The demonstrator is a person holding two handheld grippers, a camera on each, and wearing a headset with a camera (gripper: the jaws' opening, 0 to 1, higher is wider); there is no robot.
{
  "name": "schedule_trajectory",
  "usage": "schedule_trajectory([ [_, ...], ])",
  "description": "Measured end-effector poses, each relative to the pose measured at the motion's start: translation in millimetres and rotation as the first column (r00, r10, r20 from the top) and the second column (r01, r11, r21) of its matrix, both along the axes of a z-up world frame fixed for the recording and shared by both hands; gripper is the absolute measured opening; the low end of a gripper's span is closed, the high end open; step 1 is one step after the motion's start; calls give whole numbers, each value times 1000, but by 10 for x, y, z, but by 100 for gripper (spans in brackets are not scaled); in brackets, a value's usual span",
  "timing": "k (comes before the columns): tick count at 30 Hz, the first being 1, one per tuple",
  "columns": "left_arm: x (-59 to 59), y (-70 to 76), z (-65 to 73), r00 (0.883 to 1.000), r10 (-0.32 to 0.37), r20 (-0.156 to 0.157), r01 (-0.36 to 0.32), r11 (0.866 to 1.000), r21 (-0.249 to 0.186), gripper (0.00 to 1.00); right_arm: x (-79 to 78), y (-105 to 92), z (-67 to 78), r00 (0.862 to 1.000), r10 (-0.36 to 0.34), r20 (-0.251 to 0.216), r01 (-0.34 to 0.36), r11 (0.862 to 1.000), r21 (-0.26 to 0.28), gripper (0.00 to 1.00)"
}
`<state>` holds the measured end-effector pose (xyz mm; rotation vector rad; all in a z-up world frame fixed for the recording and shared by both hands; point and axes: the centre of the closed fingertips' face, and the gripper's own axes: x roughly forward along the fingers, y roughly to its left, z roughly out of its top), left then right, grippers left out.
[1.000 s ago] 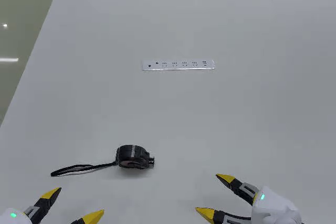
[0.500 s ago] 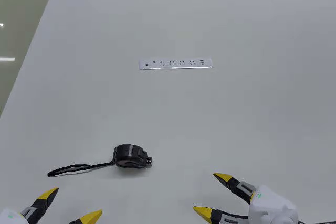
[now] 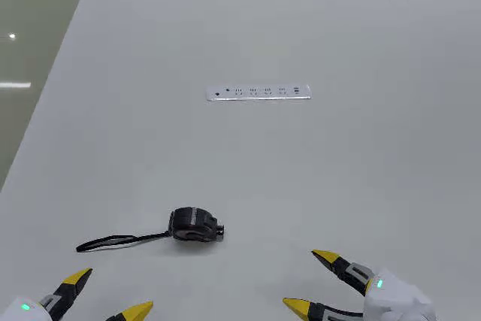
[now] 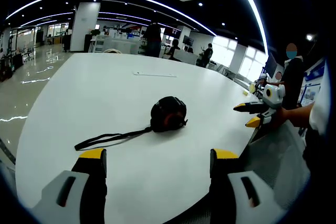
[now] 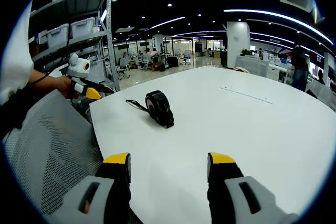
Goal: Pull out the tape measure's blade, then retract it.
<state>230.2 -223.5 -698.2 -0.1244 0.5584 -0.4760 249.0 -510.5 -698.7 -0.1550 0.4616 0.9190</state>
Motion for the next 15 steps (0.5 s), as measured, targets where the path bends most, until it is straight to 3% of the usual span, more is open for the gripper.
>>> schedule_trajectory([
  [15, 6, -17, -8, 1000, -22, -7, 22, 1000, 9, 79, 7, 51, -21, 1000, 22, -9, -22, 1000, 7, 59],
])
